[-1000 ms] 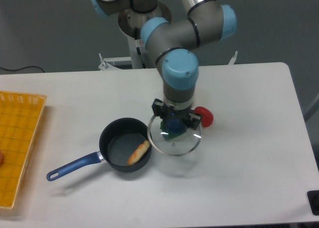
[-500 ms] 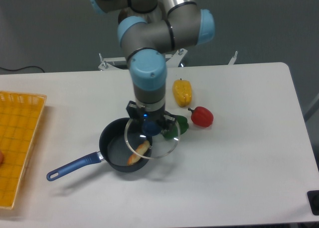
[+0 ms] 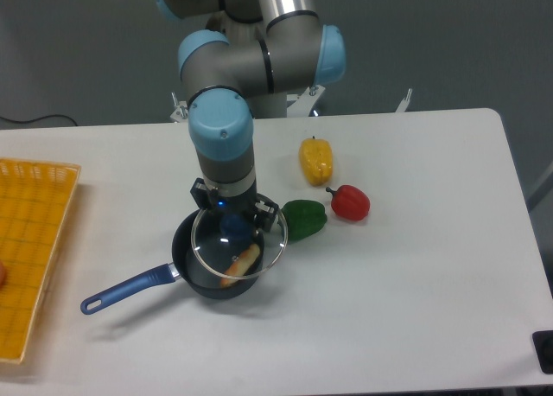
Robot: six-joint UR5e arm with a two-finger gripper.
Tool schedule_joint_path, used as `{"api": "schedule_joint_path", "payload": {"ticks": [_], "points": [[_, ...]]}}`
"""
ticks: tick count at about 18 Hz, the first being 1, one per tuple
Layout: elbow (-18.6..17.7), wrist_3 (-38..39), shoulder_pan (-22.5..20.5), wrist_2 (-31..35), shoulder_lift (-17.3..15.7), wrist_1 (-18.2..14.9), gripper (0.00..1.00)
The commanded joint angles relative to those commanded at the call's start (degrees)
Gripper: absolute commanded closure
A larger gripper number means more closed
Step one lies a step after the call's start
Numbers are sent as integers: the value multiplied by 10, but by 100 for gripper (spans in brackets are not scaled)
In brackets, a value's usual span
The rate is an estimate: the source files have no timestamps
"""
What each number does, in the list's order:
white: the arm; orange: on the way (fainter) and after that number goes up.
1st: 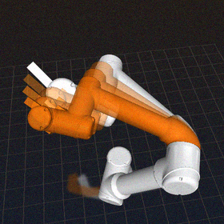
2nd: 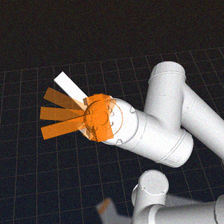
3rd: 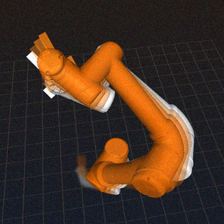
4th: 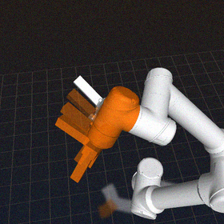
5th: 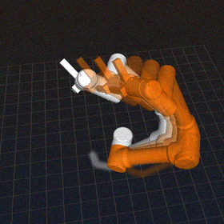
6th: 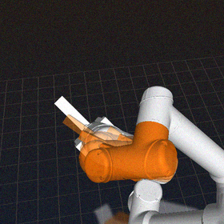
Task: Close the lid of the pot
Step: 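Lower the glass lid onto the saucepan rim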
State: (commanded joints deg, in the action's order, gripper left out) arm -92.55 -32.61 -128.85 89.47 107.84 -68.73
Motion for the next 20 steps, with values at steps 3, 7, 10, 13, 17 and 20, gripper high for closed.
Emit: {"api": "schedule_joint_path", "payload": {"ticks": [3, 7, 10, 13, 17, 20], "points": [[0, 1, 2, 1, 6, 4, 51], [0, 3, 3, 3, 14, 6, 50], [0, 9, 4, 3, 18, 7, 51], [0, 14, 11, 4, 19, 7, 51], [-1, 17, 11, 4, 19, 7, 51], [-3, 18, 16, 4, 19, 7, 51]]}}
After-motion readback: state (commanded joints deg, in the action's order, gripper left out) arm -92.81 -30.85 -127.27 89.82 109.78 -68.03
